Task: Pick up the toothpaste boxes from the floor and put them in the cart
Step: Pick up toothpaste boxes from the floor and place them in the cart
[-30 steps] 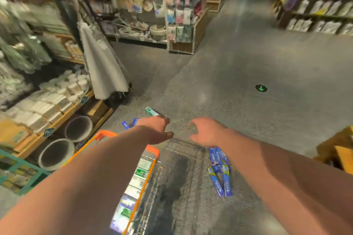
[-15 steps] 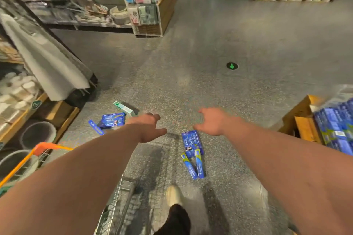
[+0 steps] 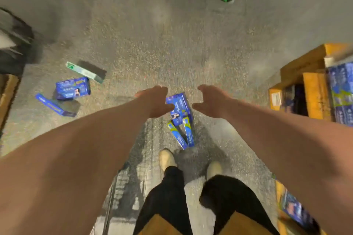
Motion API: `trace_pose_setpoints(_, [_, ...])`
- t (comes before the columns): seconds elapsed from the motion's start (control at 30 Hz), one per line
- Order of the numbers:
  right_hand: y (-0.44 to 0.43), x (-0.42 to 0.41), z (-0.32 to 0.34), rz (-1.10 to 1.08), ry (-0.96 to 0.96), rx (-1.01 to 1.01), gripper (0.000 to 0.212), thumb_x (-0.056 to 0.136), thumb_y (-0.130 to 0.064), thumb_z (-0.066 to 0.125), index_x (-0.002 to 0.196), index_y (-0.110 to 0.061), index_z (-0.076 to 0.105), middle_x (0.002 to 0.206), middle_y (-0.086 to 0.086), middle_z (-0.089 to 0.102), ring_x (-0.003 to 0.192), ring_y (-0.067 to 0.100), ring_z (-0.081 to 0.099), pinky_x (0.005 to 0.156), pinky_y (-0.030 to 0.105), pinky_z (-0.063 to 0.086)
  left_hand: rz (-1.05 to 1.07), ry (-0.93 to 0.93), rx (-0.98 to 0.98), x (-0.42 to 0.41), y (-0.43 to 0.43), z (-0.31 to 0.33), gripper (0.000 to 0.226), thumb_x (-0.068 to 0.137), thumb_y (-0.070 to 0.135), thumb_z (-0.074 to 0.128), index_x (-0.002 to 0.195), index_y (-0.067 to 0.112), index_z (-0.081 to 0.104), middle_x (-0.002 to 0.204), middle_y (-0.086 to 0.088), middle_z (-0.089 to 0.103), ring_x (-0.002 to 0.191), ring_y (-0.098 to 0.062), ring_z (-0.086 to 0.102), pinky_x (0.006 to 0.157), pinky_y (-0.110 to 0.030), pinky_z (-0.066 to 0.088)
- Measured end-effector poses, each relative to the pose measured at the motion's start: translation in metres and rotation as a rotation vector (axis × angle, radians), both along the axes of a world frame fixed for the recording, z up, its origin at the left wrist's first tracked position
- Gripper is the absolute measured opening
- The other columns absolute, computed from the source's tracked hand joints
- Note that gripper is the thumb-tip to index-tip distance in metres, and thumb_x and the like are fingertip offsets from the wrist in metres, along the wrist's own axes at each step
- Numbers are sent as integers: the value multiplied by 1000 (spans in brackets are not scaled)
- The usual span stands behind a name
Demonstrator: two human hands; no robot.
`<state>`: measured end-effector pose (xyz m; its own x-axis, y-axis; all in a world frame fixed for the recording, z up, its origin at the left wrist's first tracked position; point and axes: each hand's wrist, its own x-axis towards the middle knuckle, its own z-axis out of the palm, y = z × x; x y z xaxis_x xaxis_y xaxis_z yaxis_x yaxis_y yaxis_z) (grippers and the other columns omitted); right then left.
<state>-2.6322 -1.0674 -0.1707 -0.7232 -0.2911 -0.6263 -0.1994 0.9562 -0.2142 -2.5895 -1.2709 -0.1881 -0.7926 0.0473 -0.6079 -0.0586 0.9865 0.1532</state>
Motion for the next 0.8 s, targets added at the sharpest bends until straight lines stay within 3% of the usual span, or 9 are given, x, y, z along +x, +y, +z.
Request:
trace_pose_setpoints(0.1, [2, -23, -71, -12, -69, 25, 68, 94, -45, 60, 146, -8, 37, 144, 15, 47, 130, 33, 47, 104, 40, 41, 8, -103, 26, -17, 8, -75, 67, 95, 62, 51, 147, 22, 41, 147, -6, 49, 129, -32, 54, 102, -49, 47])
trace_pose_setpoints(0.23, [0, -52, -179, 29, -148, -1, 51, 94, -32, 61, 133, -1, 51, 126, 17, 60, 112, 35, 59, 90, 37, 47, 85, -194, 32, -29, 16, -189, 68, 92, 65, 52, 143, 22, 42, 142, -5, 53, 124, -31, 58, 99, -50, 49])
trace_pose_setpoints(0.4, [4, -55, -331, 36, -288, 48, 53, 96, -34, 58, 134, 2, 47, 109, 16, 61, 94, 29, 59, 73, 30, 44, 173, -342, -3, -19, 30, -332, 67, 96, 65, 49, 142, 16, 41, 139, -8, 50, 123, -37, 57, 95, -51, 51])
trace_pose_setpoints(0.5, [8, -50, -417, 3, -341, 47, 56, 92, -37, 61, 134, -2, 46, 109, 12, 61, 96, 29, 62, 74, 30, 46, 236, -375, -6, -12, 38, -413, 70, 95, 67, 48, 141, 14, 42, 139, -9, 51, 120, -38, 59, 94, -55, 51])
trace_pose_setpoints(0.63, [12, -33, -520, -61, -363, 34, 69, 69, -61, 57, 117, -12, 57, 101, 8, 65, 88, 29, 67, 76, 37, 56, 368, -393, 4, 2, 54, -507, 60, 96, 58, 52, 138, 16, 42, 130, -8, 55, 117, -37, 59, 88, -47, 50])
trace_pose_setpoints(0.8, [12, -19, -598, -205, -362, 80, 63, 76, -55, 69, 119, -13, 53, 105, -2, 61, 89, 22, 62, 74, 33, 52, 665, -422, 23, 23, 72, -594, 63, 89, 64, 57, 131, 17, 49, 119, -8, 61, 104, -35, 63, 79, -40, 48])
